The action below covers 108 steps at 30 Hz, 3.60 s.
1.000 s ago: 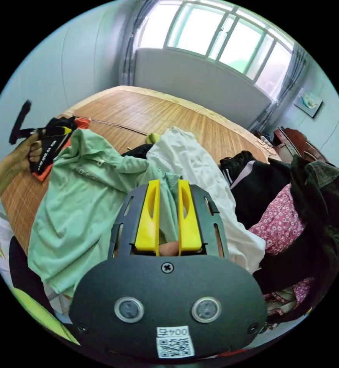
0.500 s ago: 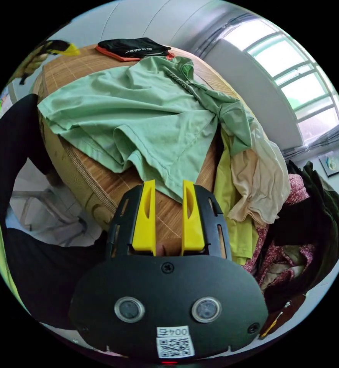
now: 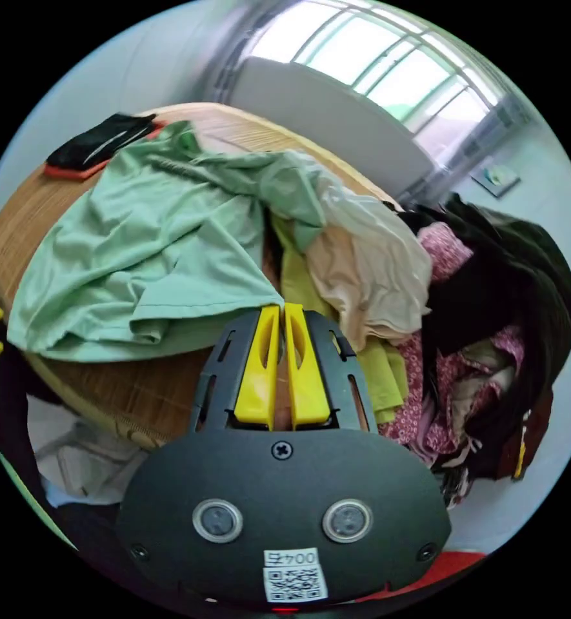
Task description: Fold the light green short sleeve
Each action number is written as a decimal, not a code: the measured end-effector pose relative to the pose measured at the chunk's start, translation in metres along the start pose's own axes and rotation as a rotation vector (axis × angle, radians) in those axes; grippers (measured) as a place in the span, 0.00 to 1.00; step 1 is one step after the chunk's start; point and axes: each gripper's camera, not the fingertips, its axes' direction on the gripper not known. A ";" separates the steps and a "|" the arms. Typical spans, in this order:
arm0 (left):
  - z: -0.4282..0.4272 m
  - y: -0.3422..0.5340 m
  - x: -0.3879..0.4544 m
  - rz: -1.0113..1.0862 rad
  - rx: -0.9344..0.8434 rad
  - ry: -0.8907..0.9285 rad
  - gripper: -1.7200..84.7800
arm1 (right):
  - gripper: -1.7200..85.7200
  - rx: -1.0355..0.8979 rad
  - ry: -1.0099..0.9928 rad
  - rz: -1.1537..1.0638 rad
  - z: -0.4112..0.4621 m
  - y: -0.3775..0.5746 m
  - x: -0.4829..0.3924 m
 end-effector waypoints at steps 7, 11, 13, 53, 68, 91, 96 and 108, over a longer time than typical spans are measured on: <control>0.016 -0.023 0.038 0.077 -0.005 0.011 0.16 | 0.02 -0.156 -0.165 0.220 0.015 0.006 0.066; 0.028 -0.043 0.076 0.168 0.019 0.002 0.16 | 0.01 0.034 -0.174 0.172 -0.038 0.008 0.056; 0.033 -0.052 0.092 0.206 0.044 -0.030 0.16 | 0.01 0.107 -0.222 0.131 -0.075 0.000 0.047; 0.012 -0.097 0.195 0.110 0.092 -0.007 0.17 | 0.01 -0.164 -0.050 0.070 -0.003 0.086 0.119; 0.001 -0.039 0.187 0.052 0.124 0.003 0.05 | 0.09 -0.153 -0.237 0.432 0.023 0.143 0.223; -0.024 0.018 0.233 0.266 0.229 -0.104 0.16 | 0.01 -0.285 -1.195 0.285 0.001 0.121 0.092; -0.030 0.015 0.229 0.227 0.238 -0.089 0.20 | 0.01 -0.290 -1.225 0.264 -0.008 0.122 0.094; -0.029 0.011 0.203 0.047 0.280 -0.172 0.16 | 0.01 -0.266 -1.175 0.103 -0.055 0.113 0.033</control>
